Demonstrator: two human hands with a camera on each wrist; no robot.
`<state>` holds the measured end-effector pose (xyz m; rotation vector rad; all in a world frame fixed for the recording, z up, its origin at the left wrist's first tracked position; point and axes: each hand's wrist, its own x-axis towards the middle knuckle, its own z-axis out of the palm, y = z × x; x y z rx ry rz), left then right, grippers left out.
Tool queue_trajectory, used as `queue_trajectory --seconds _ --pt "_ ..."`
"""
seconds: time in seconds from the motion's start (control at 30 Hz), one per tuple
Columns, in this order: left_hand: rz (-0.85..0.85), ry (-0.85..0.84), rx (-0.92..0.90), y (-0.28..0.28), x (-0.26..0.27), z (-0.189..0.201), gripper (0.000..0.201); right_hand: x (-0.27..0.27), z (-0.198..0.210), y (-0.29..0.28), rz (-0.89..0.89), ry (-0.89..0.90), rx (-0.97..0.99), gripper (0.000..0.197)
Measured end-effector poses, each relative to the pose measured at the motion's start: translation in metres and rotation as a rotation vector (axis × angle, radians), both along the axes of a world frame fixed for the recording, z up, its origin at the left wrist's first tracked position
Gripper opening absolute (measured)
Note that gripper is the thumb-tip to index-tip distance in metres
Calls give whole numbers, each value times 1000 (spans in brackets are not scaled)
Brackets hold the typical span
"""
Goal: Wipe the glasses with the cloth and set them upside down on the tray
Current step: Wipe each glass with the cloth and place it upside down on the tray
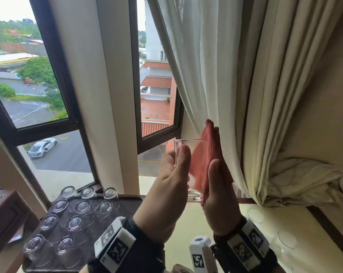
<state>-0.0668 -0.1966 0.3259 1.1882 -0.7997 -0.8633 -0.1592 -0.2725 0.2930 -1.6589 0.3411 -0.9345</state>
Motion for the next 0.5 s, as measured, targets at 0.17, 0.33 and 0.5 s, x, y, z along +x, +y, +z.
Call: queue_trajectory --seconds 0.17,0.33,0.5 --pt "125 60 42 -8 10 -1 56 5 -9 19 -63 -63 -261 59" --pt "131 82 10 -3 34 4 51 1 -47 27 -8 -2 -339 56" --pt "-14 5 11 0 10 -9 49 5 -15 -2 8 -89 -6 72"
